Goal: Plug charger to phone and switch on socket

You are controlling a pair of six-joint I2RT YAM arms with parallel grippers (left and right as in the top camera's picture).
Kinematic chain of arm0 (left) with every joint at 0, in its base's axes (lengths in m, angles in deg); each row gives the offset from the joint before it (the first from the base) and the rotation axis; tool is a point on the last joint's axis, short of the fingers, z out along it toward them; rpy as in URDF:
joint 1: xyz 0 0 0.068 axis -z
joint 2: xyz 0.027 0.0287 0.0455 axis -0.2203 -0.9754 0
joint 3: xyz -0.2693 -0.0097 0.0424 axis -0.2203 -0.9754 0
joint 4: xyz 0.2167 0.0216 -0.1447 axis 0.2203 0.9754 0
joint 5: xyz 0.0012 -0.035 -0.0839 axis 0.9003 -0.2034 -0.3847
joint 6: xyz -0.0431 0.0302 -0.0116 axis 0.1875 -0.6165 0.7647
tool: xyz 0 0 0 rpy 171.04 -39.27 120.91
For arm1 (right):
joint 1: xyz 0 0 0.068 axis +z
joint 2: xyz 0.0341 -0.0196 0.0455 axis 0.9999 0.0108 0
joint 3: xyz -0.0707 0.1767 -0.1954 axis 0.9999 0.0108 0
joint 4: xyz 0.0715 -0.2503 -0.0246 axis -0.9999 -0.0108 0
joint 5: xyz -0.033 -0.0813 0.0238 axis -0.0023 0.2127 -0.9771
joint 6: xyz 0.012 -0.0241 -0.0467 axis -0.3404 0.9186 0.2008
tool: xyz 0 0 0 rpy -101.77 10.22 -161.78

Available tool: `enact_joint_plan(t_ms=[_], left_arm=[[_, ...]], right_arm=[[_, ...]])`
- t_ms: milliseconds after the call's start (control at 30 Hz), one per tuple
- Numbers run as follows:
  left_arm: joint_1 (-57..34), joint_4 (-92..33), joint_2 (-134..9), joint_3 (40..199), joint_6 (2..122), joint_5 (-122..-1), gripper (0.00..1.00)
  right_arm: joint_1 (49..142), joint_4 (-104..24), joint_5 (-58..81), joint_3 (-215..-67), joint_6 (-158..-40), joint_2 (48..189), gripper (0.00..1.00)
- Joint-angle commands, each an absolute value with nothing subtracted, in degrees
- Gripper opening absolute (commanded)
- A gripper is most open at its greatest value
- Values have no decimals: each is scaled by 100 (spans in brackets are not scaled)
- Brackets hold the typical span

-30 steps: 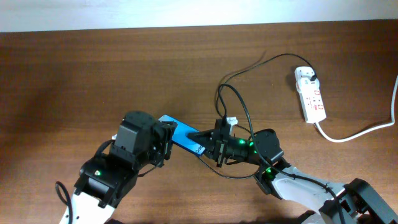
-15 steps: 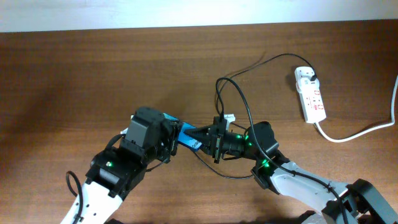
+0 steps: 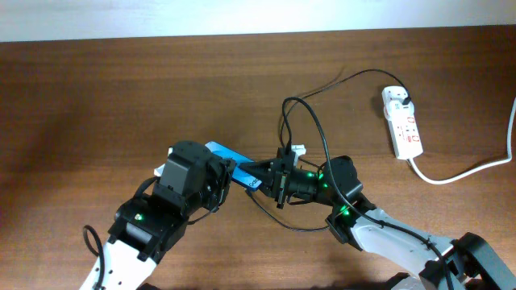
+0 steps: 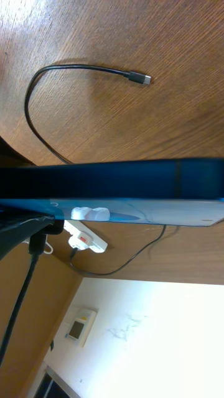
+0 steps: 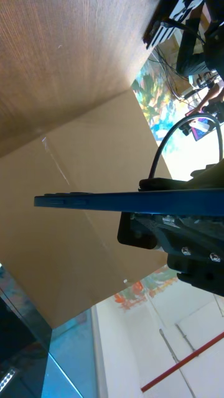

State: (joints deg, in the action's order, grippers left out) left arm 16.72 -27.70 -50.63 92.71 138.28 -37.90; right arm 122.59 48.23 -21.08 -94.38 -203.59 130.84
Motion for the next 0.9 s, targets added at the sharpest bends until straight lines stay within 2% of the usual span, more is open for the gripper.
enact_joint_plan(t_ms=[0, 100, 400, 567, 600, 667, 733, 767, 800, 833, 867], left_arm=[[1679, -2783, -4975, 9345, 14090, -3929, 4], [1679, -2912, -4975, 9345, 14090, -3980, 0], [1675, -3222, -4975, 9345, 14088, -3929, 0], [1675, -3519, -4973, 9345, 14582, -4183, 0], [1672, -3519, -4962, 9345, 14582, -4179, 0], [1587, -3469, -4949, 9345, 14516, -4104, 0], [1489, -3469, -4954, 9345, 13974, -4065, 0], [1443, -3469, -4954, 9345, 13694, -3993, 0], [1393, -3467, -4954, 9345, 13170, -3833, 0], [1353, -3463, -4954, 9345, 12704, -3722, 0], [1257, -3465, -4954, 9345, 11789, -3553, 0]], right_arm=[[12303, 4840, -2208, -9447, -20318, 13047, 4], [12303, 4840, -2211, -9445, -20318, 13047, 4], [12308, 4843, -2296, -9445, -20318, 13047, 5], [12308, 4843, -2296, -9445, -20318, 13047, 6], [12308, 4843, -2300, -9445, -20318, 13047, 18], [12308, 4843, -2379, -9445, -20316, 13047, 31], [12308, 4843, -2377, -9445, -20318, 13047, 34], [12308, 4843, -2377, -9445, -20316, 13047, 41], [12308, 4843, -2377, -9445, -20318, 13047, 50], [12308, 4843, -2377, -9445, -20318, 13047, 54], [12308, 4840, -2377, -9445, -20316, 13047, 68]])
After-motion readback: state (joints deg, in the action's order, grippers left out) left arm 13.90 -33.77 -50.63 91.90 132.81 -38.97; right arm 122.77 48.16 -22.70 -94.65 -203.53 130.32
